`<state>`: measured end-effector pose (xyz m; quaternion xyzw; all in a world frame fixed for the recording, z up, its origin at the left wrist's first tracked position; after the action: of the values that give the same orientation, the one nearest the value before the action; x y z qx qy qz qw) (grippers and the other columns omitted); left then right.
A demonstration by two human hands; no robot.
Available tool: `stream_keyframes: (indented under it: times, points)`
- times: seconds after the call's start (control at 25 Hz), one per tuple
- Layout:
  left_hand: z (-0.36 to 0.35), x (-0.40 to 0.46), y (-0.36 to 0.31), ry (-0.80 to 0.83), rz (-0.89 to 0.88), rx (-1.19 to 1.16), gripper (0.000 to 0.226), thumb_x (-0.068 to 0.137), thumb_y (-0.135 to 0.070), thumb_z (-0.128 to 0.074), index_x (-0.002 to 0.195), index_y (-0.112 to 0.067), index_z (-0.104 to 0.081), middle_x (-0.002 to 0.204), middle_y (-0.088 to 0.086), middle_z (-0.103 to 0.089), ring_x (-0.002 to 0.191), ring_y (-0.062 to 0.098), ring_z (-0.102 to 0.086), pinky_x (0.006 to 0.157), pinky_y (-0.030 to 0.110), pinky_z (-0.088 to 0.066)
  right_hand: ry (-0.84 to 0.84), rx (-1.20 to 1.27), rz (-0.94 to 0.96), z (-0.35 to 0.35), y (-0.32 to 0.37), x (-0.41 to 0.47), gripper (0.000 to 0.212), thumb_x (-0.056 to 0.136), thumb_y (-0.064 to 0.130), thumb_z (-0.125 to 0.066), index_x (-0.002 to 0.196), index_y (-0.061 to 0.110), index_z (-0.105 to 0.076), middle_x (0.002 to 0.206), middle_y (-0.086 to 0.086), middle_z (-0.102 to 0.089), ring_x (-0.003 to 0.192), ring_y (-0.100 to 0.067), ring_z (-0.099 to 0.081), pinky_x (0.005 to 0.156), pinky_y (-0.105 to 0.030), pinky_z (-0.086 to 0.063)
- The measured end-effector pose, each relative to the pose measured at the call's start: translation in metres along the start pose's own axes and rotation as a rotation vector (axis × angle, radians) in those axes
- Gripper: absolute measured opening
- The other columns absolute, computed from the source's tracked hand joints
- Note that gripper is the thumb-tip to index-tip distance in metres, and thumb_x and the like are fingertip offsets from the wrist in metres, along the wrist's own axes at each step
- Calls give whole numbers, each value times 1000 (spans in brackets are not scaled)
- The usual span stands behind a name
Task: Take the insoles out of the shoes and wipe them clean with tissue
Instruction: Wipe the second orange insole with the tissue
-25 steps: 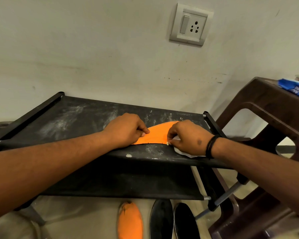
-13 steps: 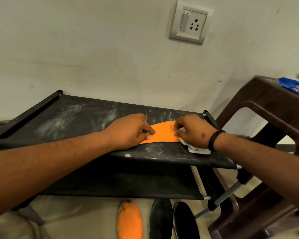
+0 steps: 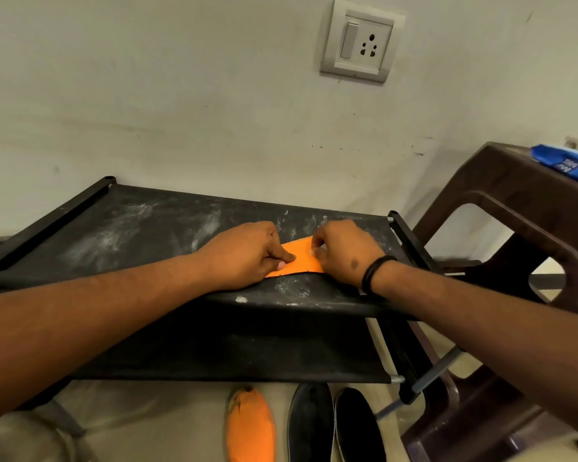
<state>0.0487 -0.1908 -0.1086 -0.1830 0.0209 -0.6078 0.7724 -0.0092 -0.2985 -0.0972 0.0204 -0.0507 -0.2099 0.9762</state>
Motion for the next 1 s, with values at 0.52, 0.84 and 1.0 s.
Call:
stream_keyframes:
  times: [0.52, 0.84, 1.0]
  points:
    - [-6, 4, 3, 7, -24, 41, 29, 101, -35, -58, 128, -34, -68, 112, -9, -54, 103, 12, -54, 73, 23, -35, -82, 134, -173, -2, -28, 18, 17, 92, 19, -57, 93, 15, -73, 101, -8, -71, 89, -27, -66, 80, -40, -58]
    - [-2, 0, 0, -4, -49, 86, 30, 101, -36, -56, 129, -34, -68, 114, -8, -57, 103, 12, -56, 81, 30, -47, -4, 184, -48, -4, -15, 24, 13, 92, 22, -62, 96, 19, -74, 106, -3, -72, 97, -22, -66, 88, -41, -55]
    - [-4, 1, 1, 6, -33, 83, 30, 102, -36, -56, 129, -33, -68, 116, -8, -58, 103, 10, -55, 76, 25, -37, -68, 67, -195, 3, -51, 29, 16, 91, 16, -57, 92, 11, -72, 93, -9, -71, 80, -27, -67, 77, -44, -60]
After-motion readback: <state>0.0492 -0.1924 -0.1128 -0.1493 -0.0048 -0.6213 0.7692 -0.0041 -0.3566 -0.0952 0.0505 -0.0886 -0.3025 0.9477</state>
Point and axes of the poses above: each hand's wrist, its own x-axis towards the middle knuckle, its own z-axis out of the back of the hand, y = z × x, the point moved 10 cm from there along x, towards the middle knuckle
